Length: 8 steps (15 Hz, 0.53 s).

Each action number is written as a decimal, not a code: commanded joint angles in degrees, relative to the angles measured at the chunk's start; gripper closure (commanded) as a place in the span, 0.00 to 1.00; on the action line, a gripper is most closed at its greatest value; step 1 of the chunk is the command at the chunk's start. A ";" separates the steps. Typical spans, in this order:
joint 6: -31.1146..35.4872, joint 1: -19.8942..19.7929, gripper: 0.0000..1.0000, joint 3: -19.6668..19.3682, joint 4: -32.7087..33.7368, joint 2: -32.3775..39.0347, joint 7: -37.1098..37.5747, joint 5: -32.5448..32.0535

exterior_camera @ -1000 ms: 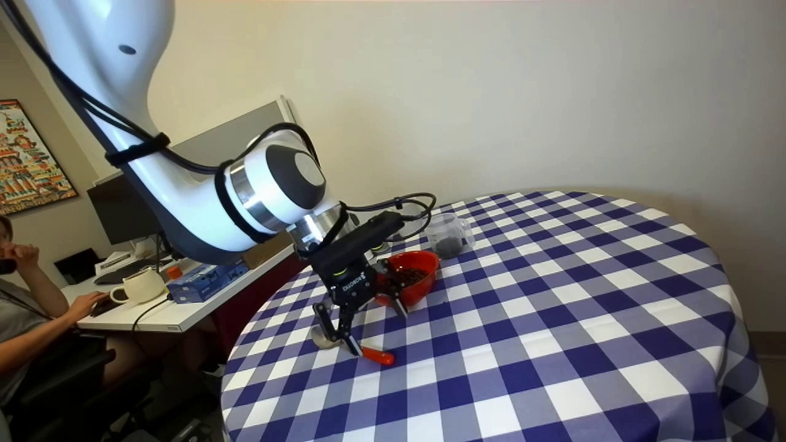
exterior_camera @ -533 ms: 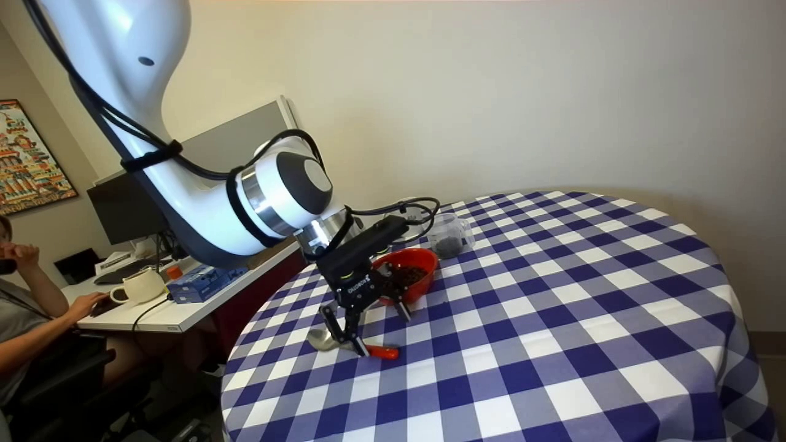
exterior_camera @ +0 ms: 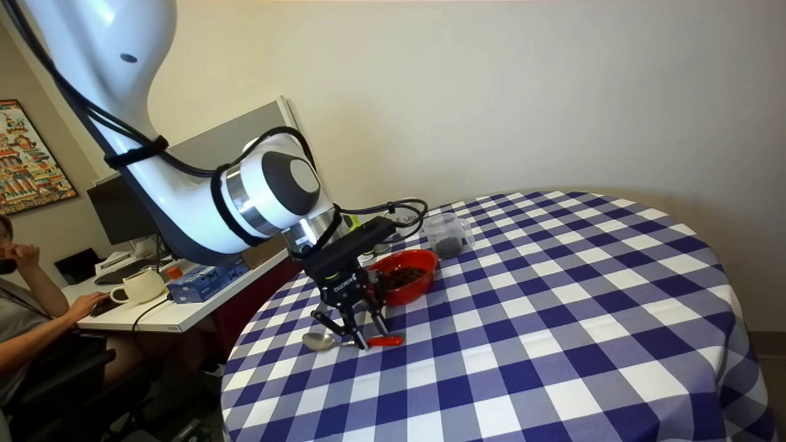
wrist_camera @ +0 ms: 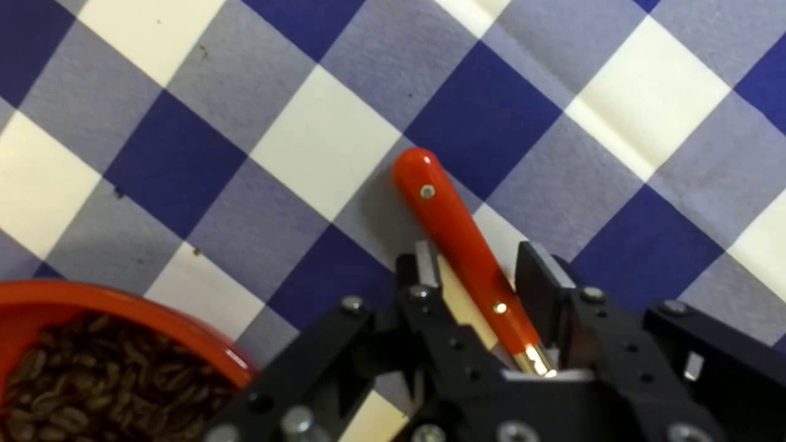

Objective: Use the spoon to scoop up contents in the bowl and pour them in the jug

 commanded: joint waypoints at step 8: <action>2.18 -1.03 0.94 1.66 -5.88 -5.27 -2.40 4.08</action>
